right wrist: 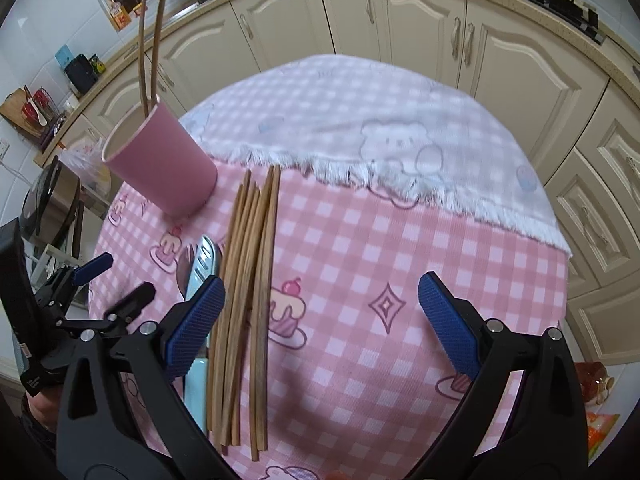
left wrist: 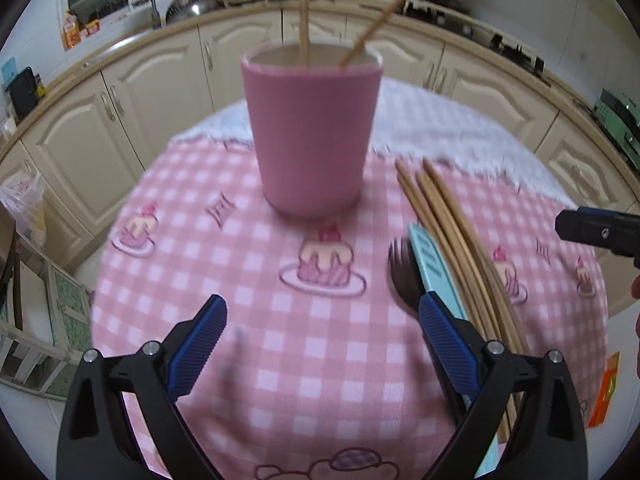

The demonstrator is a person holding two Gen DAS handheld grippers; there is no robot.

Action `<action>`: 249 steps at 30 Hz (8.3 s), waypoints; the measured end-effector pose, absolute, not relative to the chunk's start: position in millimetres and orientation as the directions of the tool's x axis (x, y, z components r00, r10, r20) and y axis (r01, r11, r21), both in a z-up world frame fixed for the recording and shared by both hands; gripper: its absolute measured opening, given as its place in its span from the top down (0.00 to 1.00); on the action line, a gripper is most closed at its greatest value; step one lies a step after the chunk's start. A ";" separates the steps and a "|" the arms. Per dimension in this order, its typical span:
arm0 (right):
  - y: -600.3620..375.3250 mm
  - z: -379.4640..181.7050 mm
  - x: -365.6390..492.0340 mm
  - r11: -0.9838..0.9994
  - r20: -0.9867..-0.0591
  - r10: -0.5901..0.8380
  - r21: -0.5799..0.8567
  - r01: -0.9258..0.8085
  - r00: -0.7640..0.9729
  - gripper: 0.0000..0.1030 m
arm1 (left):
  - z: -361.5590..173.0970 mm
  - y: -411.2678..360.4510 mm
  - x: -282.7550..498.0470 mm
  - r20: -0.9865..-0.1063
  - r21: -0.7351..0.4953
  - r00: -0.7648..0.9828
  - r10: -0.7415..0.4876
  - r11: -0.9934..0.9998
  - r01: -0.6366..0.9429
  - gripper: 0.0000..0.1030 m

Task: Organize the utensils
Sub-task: 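Lower the left tool toward the dark fork beside the chopsticks, then grasp the fork with the left tool while the right tool grasps a chopstick, then drop the fork into the pink cup with the left tool while the right tool drops its chopstick in, then move the left tool back toward the light-blue knife, then grasp the light-blue knife with the left tool while the right tool grasps a chopstick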

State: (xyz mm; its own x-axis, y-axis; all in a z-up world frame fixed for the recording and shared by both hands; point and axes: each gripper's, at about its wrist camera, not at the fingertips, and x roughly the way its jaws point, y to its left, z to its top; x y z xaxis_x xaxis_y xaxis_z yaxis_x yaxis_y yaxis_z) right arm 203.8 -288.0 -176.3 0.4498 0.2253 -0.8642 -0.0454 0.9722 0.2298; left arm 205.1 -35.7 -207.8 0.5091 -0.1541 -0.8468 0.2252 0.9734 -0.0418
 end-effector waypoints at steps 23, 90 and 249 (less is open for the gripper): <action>-278.4 -212.3 197.9 0.980 -0.909 0.198 0.176 -0.094 0.368 0.07 | -233.1 -80.1 203.0 -0.887 0.031 0.450 -0.108 0.956 0.291 0.17; -287.1 -110.3 204.5 0.920 -0.591 0.355 0.361 -0.156 0.724 0.95 | -107.6 -39.0 184.6 -0.542 -0.135 0.681 -0.493 0.850 0.508 0.97; -270.2 -209.1 198.7 0.990 -0.906 0.135 0.103 -0.099 0.401 0.07 | -217.2 -86.9 209.7 -0.860 -0.180 0.354 -0.368 0.867 0.465 0.74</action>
State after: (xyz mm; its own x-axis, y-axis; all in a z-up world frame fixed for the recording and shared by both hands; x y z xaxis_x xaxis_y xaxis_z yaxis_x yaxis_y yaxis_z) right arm 198.7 -270.2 -209.1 0.4006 0.1347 -0.9063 -0.0992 0.9897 0.1032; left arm 209.7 -86.9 -217.2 0.3542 -0.3685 -0.8595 0.4651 0.8668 -0.1800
